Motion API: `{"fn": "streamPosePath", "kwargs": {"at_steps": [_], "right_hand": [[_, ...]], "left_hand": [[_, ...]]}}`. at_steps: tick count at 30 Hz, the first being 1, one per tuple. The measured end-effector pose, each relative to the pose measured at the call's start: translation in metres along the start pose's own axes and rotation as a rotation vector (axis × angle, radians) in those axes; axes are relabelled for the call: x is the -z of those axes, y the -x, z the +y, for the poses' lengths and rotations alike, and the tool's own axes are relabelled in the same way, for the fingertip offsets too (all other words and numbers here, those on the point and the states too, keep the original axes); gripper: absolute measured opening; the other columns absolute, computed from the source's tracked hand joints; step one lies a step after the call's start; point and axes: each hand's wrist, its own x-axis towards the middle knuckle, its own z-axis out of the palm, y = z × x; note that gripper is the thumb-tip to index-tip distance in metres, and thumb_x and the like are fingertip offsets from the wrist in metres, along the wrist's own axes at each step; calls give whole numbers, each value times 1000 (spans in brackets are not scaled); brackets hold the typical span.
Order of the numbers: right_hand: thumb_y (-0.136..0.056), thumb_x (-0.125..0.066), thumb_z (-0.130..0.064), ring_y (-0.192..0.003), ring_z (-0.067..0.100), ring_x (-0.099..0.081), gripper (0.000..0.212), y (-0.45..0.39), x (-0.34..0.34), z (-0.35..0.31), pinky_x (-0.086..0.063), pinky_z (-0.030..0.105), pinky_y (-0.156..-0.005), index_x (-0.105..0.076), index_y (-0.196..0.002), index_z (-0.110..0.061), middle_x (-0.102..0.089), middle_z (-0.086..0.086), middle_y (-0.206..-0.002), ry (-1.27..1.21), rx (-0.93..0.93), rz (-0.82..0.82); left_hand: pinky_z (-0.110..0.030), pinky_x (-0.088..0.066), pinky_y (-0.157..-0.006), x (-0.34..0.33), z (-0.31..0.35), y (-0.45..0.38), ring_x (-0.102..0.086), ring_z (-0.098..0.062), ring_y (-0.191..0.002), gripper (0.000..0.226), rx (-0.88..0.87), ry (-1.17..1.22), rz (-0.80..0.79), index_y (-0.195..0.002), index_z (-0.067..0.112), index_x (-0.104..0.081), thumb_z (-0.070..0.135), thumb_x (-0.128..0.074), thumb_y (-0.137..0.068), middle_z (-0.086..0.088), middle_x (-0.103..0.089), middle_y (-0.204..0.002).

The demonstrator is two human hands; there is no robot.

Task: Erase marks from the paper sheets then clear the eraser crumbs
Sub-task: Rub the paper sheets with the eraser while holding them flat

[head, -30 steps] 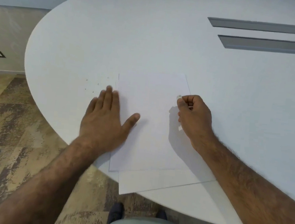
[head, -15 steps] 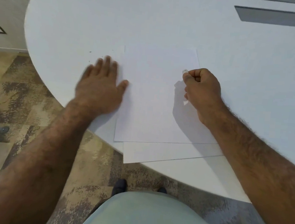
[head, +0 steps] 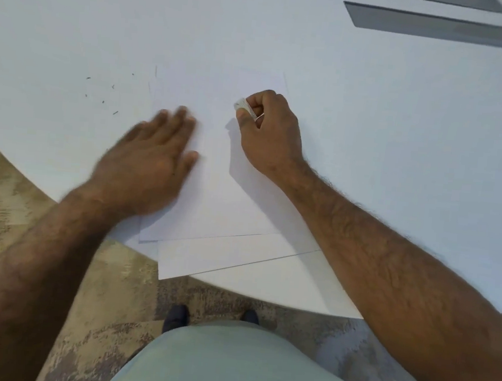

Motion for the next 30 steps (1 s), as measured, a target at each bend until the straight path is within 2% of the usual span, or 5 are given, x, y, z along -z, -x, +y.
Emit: {"fn": "streamPosePath", "kwargs": {"at_steps": [5,11,18,25,30], "right_hand": [[-93,-56,-34,-79,6,-55,14,-2,1,3,-34,10,-64,-58,-98,-21,-63,-5,-99,-37,-21,83],[-93,-53,-44,-77,2,-60,16,-4,1,3,-44,17,-68,-57,-92,-29,-65,-10,-92,-117,-68,143],[-93,-55,-39,-75,3,-60,10,-2,2,7,-41,11,-64,-56,-93,-29,-65,-7,-93,-99,-35,100],[-89,-61,-24,-69,0,-52,9,2,0,4,-33,4,-64,-61,-97,-20,-56,-6,-96,90,98,-20],[-86,-65,-24,-82,15,-55,14,7,3,-3,-41,22,-75,-64,-98,-16,-56,-3,-95,168,152,-57]], "left_hand": [[-46,-3,-123,16,-32,7,0,-30,-153,71,523,-69,161,-156,2,-3,45,-24,-103,-17,2,-165],[-34,1,-124,0,45,4,11,-14,-152,82,-50,118,128,-157,18,11,64,-14,-94,2,17,-165],[-39,5,-124,5,-22,-5,10,-21,-153,90,434,-38,23,-156,8,9,70,-6,-93,-9,13,-165],[-33,3,-123,13,-26,-29,4,-11,-152,62,80,110,102,-159,17,-1,41,-19,-104,3,5,-167],[-36,3,-124,-3,-25,-27,6,-11,-152,93,72,21,120,-158,17,3,77,-7,-87,2,9,-166]]}}
